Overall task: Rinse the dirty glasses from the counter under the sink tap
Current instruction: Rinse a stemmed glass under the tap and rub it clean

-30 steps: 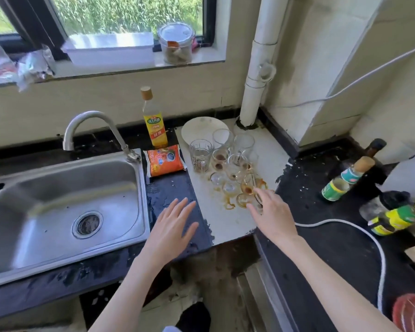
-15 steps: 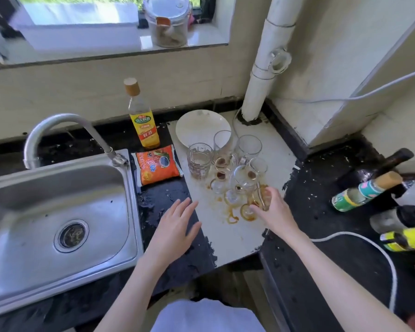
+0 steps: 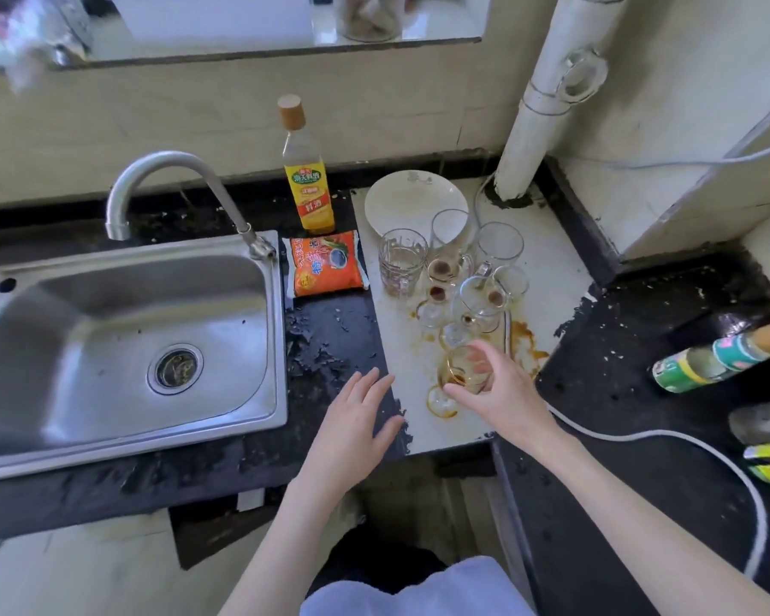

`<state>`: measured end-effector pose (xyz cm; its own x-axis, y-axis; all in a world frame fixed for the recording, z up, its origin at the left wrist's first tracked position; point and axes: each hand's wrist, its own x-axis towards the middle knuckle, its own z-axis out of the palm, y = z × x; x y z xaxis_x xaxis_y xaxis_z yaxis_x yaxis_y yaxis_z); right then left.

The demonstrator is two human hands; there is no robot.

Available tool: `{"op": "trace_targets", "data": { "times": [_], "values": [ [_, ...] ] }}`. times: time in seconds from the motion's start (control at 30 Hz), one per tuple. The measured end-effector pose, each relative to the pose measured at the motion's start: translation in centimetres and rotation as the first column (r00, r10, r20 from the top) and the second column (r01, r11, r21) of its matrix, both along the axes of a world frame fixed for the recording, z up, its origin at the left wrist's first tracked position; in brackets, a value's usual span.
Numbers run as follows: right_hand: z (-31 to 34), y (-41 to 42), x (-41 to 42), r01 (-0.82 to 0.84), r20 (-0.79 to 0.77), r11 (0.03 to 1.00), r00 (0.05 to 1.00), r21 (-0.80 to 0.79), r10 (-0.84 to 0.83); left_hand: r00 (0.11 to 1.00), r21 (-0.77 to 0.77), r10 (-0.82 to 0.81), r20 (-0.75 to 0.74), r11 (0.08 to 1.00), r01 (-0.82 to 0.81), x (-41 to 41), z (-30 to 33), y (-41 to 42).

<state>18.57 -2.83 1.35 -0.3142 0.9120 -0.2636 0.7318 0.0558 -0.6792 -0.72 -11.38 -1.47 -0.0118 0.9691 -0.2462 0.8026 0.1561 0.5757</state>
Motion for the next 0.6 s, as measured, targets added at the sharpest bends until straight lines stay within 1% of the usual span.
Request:
{"op": "trace_targets", "data": {
  "times": [0.13, 0.33, 0.5, 0.6],
  "values": [
    [0.2, -0.6, -3.2, -0.076, -0.071, 0.997, 0.994, 0.025, 0.077, 0.999, -0.01, 0.047, 0.006, 0.999, -0.047, -1.3, -0.1, -1.2],
    [0.8, -1.1, -10.0, -0.19, -0.179, 0.982, 0.966, -0.013, 0.184, 0.976, 0.036, 0.167, 0.141, 0.984, -0.173, -5.2, 0.9, -2.9],
    [0.8, -1.9, -17.7, -0.271, -0.235, 0.962, 0.937, -0.017, 0.259, 0.901, 0.018, 0.297, 0.317, 0.948, -0.319, -11.4, 0.9, -3.9],
    [0.7, -2.0, -23.4, -0.295, -0.26, 0.954, 0.927, -0.06, 0.271, 0.848, -0.019, 0.332, 0.414, 0.934, -0.356, -16.3, 0.5, -4.0]
  ]
}}
